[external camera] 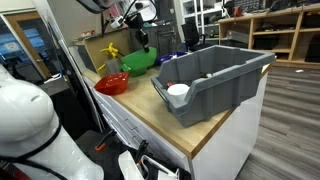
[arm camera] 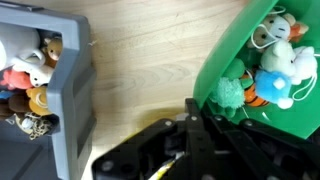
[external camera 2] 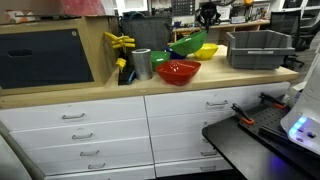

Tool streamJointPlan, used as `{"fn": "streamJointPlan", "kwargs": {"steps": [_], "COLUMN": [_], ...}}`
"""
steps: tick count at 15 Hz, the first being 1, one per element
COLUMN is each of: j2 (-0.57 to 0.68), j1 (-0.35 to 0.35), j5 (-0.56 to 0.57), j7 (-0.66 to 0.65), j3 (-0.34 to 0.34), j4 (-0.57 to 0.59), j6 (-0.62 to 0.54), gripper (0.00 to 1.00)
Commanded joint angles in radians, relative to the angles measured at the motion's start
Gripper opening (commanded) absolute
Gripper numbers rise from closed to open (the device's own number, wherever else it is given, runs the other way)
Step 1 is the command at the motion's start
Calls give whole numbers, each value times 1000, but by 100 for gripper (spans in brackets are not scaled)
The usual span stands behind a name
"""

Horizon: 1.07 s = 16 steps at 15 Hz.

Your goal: Move the trailer to the right, then pour out the dolls from the right green bowl into the grey trailer

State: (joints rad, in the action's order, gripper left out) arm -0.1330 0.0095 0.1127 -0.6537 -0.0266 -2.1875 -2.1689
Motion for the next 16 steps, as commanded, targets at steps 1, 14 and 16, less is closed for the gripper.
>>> {"fn": "streamJointPlan", "kwargs": {"steps": [1,14,16], "j2": [-44,-113,-119], "j1": [-19,-132,-148], "j5": [4,136,153], "j7": [20,12,11], "j3": [-4,27,33], "j4": [19,114,132], "j6": [40,112,126], "gripper": [1,1,1]}}
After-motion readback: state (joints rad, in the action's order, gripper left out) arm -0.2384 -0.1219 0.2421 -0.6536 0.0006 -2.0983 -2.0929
